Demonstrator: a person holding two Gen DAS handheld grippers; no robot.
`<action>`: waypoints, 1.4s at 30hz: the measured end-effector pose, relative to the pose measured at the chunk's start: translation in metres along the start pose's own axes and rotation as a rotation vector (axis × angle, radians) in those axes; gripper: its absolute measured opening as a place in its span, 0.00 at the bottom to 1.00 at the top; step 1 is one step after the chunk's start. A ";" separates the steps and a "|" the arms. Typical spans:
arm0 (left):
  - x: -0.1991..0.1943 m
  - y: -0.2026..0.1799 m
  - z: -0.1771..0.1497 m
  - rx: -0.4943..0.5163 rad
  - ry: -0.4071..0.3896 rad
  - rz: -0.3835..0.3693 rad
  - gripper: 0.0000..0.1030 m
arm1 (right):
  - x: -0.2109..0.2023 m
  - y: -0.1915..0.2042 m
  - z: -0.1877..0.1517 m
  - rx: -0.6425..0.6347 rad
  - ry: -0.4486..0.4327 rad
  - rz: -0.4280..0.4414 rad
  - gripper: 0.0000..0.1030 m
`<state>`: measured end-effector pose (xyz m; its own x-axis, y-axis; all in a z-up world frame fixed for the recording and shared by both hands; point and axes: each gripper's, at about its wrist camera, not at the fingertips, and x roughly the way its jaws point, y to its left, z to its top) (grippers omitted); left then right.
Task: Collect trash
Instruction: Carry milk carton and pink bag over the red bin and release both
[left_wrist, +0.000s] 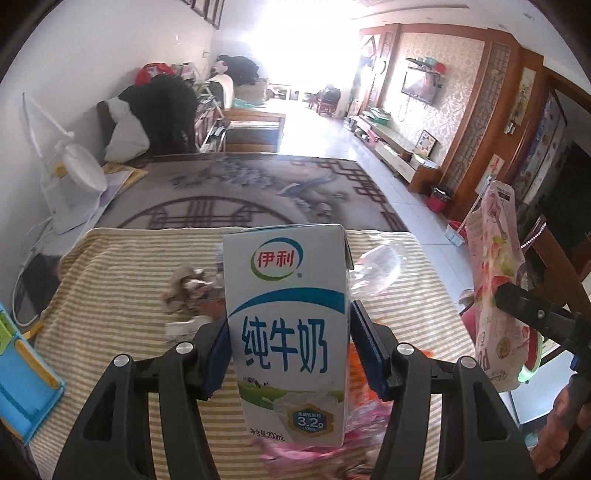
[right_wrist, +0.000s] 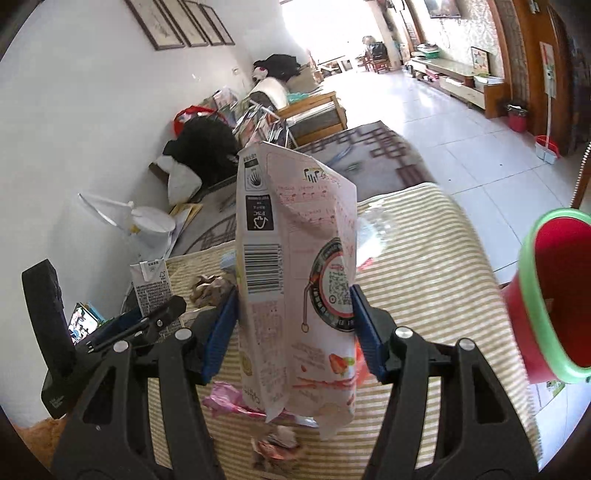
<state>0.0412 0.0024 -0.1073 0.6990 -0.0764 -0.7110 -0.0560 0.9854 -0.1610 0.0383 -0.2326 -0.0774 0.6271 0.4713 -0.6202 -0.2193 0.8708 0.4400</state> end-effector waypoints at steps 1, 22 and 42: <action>0.002 -0.006 0.000 -0.002 0.003 -0.001 0.54 | -0.005 -0.005 0.001 -0.001 -0.007 0.000 0.57; 0.067 -0.179 -0.010 0.040 0.160 -0.067 0.55 | -0.093 -0.154 0.028 0.089 -0.102 -0.102 0.57; 0.069 -0.235 -0.002 0.036 0.113 -0.040 0.55 | -0.100 -0.200 0.042 0.068 -0.081 -0.061 0.57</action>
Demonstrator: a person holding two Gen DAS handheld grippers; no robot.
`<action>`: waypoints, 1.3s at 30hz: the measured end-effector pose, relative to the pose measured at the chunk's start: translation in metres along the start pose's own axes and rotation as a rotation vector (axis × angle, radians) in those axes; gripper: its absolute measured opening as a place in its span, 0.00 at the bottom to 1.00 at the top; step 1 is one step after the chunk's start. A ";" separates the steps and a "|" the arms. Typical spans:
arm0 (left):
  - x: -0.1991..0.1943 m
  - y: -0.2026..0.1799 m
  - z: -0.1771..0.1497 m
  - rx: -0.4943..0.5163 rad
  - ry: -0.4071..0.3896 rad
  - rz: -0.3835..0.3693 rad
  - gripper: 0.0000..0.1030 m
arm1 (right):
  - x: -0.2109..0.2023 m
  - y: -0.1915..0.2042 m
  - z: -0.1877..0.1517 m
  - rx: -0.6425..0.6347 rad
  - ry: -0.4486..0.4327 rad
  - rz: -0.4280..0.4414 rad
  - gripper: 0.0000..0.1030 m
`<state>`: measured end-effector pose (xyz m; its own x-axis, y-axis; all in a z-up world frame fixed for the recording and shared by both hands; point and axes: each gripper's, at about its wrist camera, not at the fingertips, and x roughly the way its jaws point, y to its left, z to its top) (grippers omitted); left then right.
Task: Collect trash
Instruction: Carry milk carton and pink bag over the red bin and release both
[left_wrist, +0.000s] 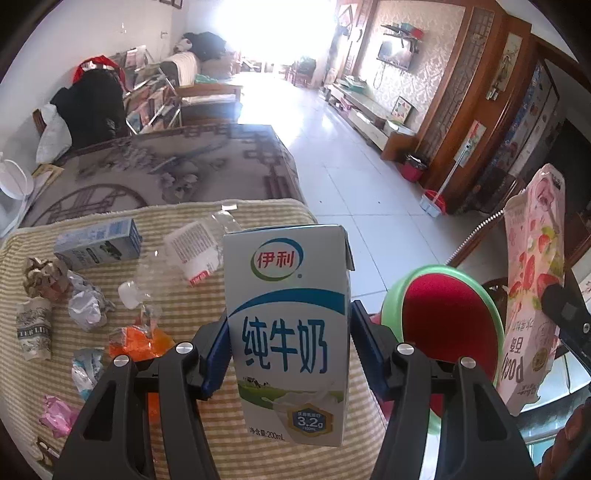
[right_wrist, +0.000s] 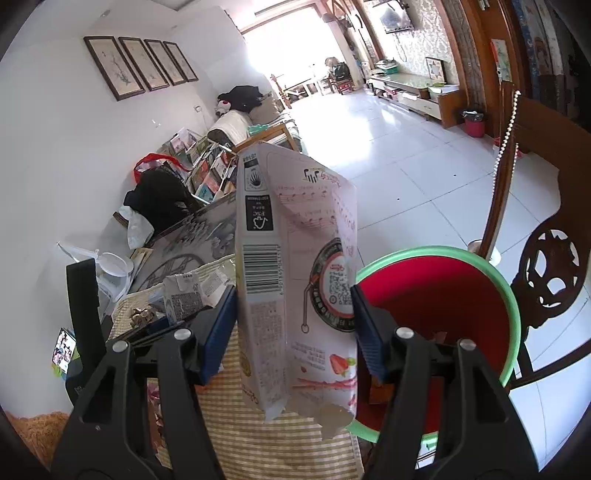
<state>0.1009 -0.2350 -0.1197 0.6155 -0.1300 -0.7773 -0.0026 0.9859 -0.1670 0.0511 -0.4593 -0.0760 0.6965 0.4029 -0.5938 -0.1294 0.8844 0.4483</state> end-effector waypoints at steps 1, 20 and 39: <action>-0.001 -0.001 0.001 -0.003 -0.008 0.000 0.55 | 0.001 -0.003 0.002 -0.003 0.006 0.003 0.57; 0.006 -0.052 0.001 0.084 0.014 -0.144 0.55 | 0.012 -0.092 0.000 0.111 0.109 -0.120 0.61; 0.055 -0.140 -0.009 0.253 0.138 -0.338 0.60 | -0.043 -0.137 0.002 0.216 -0.040 -0.313 0.81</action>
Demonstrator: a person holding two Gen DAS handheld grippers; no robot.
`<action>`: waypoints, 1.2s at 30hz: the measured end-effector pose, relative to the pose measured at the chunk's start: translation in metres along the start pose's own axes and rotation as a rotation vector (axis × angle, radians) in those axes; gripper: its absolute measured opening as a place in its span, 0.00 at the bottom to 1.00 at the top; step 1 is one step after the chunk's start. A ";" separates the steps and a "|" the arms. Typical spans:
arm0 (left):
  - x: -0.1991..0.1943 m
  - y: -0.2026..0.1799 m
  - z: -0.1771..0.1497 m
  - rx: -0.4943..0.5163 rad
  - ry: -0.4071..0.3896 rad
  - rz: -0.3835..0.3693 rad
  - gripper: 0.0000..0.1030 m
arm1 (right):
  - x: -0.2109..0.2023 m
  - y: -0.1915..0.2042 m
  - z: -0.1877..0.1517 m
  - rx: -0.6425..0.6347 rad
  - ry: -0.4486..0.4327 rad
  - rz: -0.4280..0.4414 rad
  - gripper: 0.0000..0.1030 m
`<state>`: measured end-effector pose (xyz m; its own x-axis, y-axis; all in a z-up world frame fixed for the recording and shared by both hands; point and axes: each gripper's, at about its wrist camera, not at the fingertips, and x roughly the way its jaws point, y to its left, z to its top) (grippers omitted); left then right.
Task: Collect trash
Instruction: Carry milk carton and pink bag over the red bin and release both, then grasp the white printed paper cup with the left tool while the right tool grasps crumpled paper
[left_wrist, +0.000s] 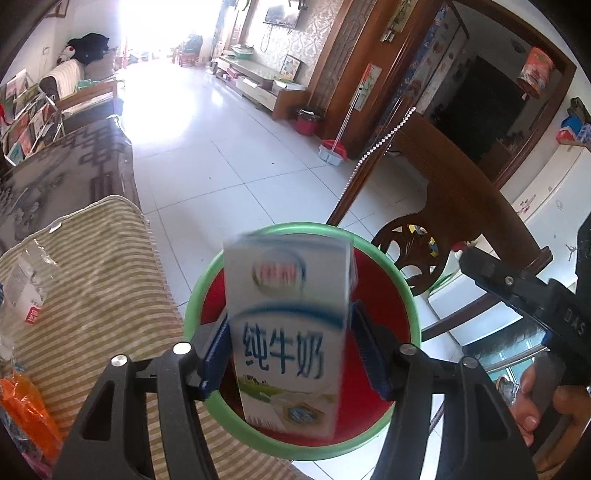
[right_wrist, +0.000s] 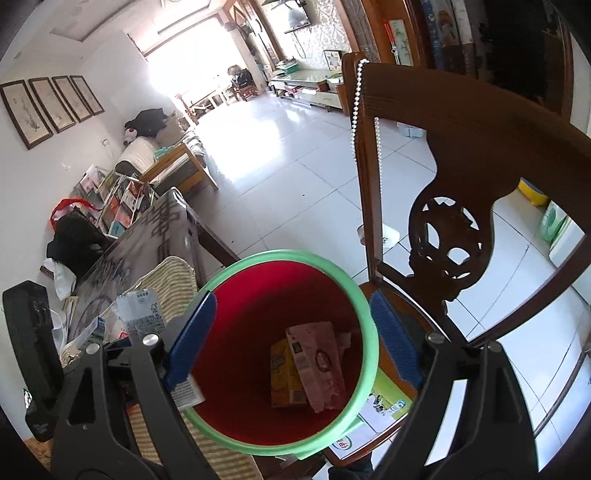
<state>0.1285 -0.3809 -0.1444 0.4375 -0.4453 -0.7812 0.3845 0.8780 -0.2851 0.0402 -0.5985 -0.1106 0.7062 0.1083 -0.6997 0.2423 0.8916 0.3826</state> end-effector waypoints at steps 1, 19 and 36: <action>-0.001 -0.001 -0.001 -0.002 -0.006 0.002 0.61 | -0.001 0.002 -0.001 -0.003 -0.002 -0.001 0.81; -0.124 0.091 -0.043 -0.094 -0.224 0.201 0.61 | 0.017 0.129 -0.027 -0.212 0.055 0.136 0.81; -0.215 0.348 -0.152 -0.488 -0.159 0.559 0.72 | 0.037 0.303 -0.116 -0.388 0.158 0.228 0.84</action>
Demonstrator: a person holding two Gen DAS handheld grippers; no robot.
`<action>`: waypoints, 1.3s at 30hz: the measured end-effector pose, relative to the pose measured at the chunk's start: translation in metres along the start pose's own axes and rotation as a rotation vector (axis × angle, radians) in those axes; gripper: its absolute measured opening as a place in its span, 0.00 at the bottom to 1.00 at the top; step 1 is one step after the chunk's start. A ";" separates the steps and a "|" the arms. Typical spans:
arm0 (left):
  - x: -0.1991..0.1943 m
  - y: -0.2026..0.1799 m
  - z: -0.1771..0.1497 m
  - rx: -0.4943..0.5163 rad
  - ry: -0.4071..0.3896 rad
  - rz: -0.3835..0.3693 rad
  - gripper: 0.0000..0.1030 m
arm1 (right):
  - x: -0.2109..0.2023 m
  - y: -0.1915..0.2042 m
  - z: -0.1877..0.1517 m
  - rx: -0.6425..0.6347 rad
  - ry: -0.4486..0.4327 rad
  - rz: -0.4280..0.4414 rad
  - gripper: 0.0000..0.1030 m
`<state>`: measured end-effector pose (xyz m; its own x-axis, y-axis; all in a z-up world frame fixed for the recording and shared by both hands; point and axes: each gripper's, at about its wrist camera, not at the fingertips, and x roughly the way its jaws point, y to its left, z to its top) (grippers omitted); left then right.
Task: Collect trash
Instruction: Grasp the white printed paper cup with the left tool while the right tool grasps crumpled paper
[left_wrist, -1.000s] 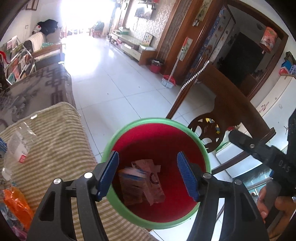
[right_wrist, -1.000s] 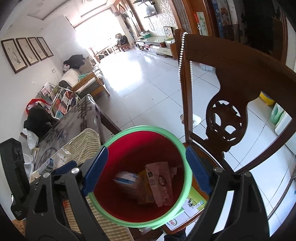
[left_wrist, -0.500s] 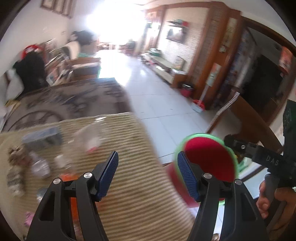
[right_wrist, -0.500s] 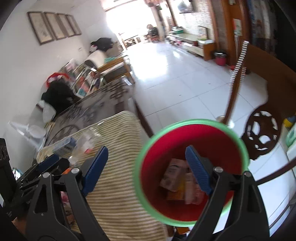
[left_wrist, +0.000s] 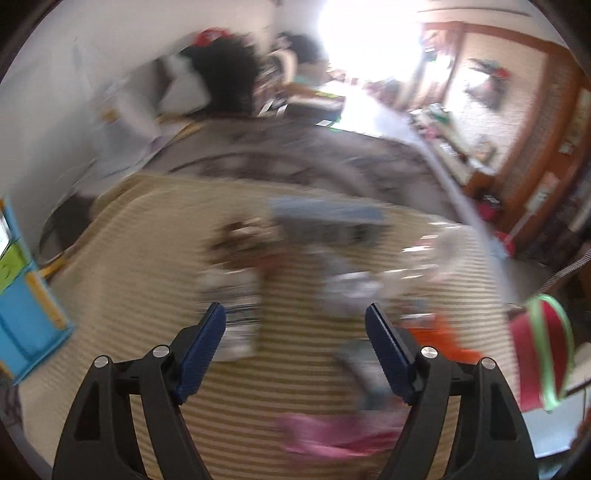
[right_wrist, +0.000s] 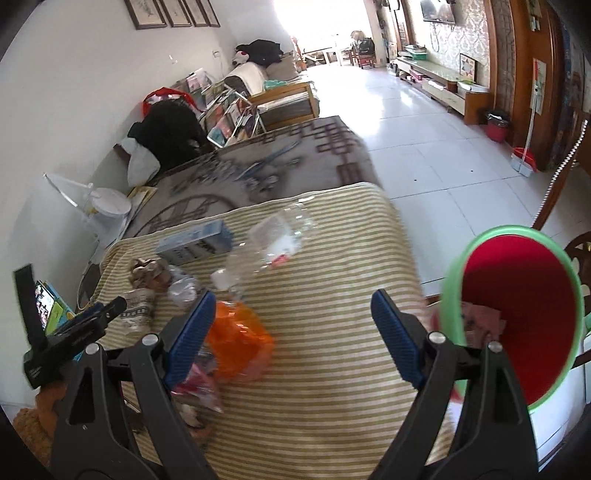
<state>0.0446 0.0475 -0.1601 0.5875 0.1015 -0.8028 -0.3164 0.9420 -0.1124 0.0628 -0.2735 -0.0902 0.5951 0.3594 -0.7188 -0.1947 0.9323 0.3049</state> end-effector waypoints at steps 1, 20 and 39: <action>0.009 0.012 0.001 -0.012 0.020 0.013 0.72 | 0.003 0.006 -0.002 0.000 0.003 0.002 0.84; 0.100 0.084 0.010 -0.053 0.193 -0.105 0.43 | 0.071 0.126 0.004 -0.107 0.100 0.093 0.84; 0.037 0.139 -0.028 -0.124 0.163 -0.098 0.44 | 0.272 0.254 0.020 -0.212 0.475 0.207 0.84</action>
<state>0.0017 0.1729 -0.2223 0.4948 -0.0514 -0.8675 -0.3585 0.8973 -0.2576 0.1914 0.0601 -0.1961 0.1207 0.4694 -0.8747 -0.4516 0.8106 0.3727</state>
